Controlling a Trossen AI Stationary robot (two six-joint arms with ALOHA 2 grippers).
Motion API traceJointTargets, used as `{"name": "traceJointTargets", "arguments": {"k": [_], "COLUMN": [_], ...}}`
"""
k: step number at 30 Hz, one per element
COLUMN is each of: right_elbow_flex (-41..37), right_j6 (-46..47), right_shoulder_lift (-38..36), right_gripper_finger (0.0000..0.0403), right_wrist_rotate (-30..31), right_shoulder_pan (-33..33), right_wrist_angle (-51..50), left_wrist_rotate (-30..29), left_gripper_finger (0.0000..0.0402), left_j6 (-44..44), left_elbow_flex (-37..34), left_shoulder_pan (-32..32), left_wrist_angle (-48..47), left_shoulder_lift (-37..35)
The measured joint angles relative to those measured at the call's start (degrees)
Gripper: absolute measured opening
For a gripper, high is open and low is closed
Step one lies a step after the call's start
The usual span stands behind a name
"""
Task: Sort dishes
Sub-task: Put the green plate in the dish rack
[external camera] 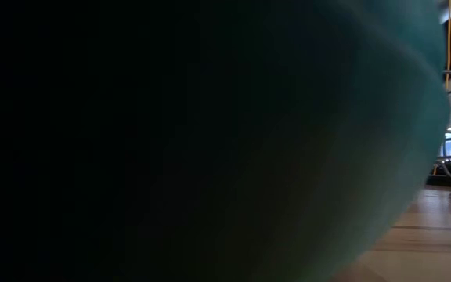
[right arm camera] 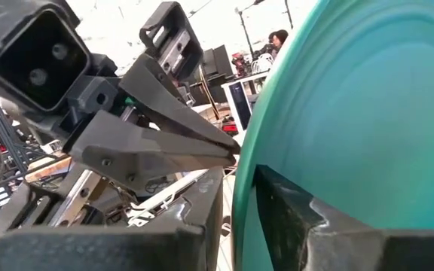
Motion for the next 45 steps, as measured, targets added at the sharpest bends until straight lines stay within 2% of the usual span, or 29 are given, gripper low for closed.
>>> {"name": "traceJointTargets", "arguments": {"k": [6,9,11,14,18,21,34,40,45], "right_elbow_flex": [0.00,0.00,0.00,0.00,0.00,0.00,0.00,0.00,0.00], "right_j6": [-0.02,-0.06,-0.05,-0.09,-0.09,-0.09,-0.09,-0.09,-0.20], "right_shoulder_lift": [-0.02,-0.04,-0.04,-0.07,-0.07,-0.07,-0.07,-0.07,-0.07], "right_gripper_finger": [0.0086,0.0086,0.0086,0.0086,0.0086,0.0086,0.0086,0.0086,0.0086], "right_wrist_rotate": [-0.29,-0.29,-0.31,-0.31,-0.35,-0.35,-1.21,-1.34,-1.40], "right_shoulder_pan": [0.02,0.04,0.04,0.04,0.04,0.04,0.04,0.04,0.03], "right_wrist_angle": [0.00,-0.07,-0.22,-0.99,-1.18,-1.19,-1.24,-1.25,-1.27], "left_wrist_rotate": [-0.77,-0.96,-1.03,-1.08,-1.11,-1.09,-1.14,-3.50,-4.25], "left_gripper_finger": [0.0077,0.0110,0.0127,0.0143,0.0147,0.0142,0.0139,0.0140,0.0140], "left_j6": [8.26,8.75,3.95,-9.57,-25.04,-32.77,-47.49,-52.40,-52.98], "left_elbow_flex": [0.04,0.06,0.15,0.13,0.09,0.07,0.00,0.02,0.02], "left_shoulder_pan": [0.02,0.02,0.01,-0.45,-1.75,-3.06,-5.73,-6.78,-7.45], "left_wrist_angle": [2.51,7.01,8.27,2.56,-9.33,-13.33,-0.70,0.26,0.09], "left_shoulder_lift": [-0.83,-1.28,-1.40,-1.64,-1.45,-0.34,6.21,6.44,6.49]}}
